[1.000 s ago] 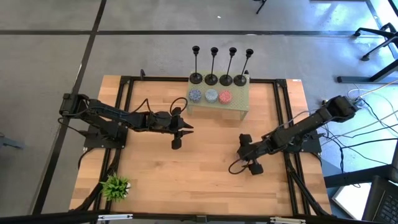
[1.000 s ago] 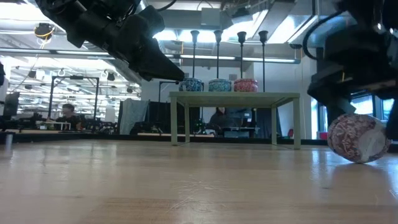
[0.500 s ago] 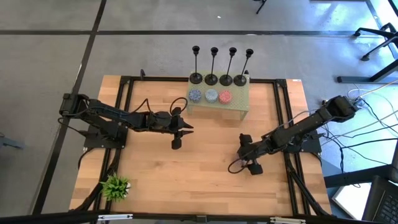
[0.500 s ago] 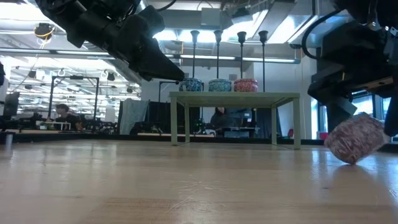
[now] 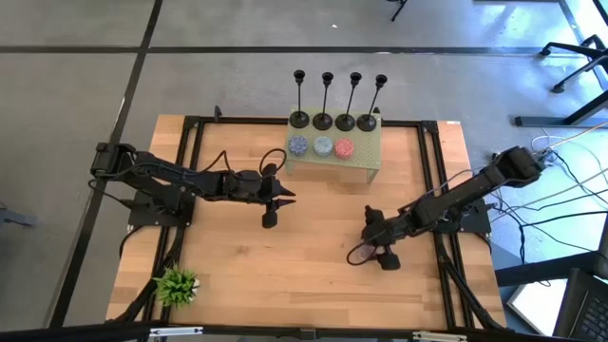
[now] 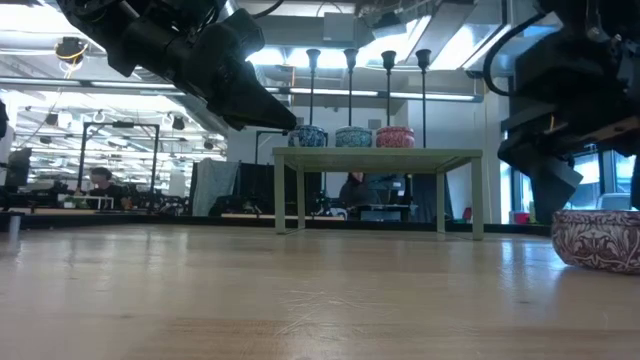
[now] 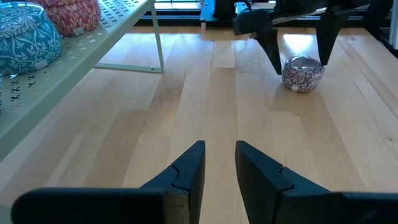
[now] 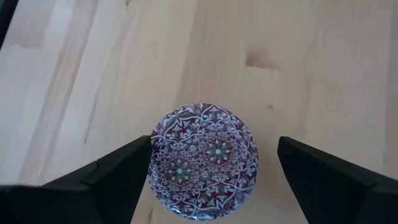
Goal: Pick & Place candle stick holders
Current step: Put the purple scented candle on the shelf
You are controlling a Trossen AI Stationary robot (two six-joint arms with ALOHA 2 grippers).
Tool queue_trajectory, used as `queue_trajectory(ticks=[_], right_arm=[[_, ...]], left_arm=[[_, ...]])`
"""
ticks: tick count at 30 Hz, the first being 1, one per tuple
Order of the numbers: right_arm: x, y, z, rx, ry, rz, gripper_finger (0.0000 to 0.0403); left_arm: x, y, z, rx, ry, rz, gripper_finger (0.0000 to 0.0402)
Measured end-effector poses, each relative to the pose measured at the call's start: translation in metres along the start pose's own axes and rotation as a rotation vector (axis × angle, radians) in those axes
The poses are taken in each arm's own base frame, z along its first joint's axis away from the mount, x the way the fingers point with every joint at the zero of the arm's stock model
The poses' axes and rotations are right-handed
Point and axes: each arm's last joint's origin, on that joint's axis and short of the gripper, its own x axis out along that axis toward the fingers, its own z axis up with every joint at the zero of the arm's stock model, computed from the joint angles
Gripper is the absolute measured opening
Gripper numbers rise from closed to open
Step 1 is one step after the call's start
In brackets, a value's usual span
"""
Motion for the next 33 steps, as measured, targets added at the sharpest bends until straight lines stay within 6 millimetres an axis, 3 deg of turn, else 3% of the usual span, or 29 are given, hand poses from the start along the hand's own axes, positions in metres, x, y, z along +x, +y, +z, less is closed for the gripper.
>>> queue_trajectory(ticks=[7, 33], right_arm=[[0.009, 0.002, -0.006, -0.017, 0.058, -0.003, 0.0353], [0.008, 0.008, -0.011, -0.083, 0.081, -0.058, 0.0351]], left_arm=[[0.0, 0.0, 0.0, 0.0, 0.0, 0.0, 0.0084], [0.0, 0.0, 0.0, 0.0, 0.0, 0.0, 0.0084]])
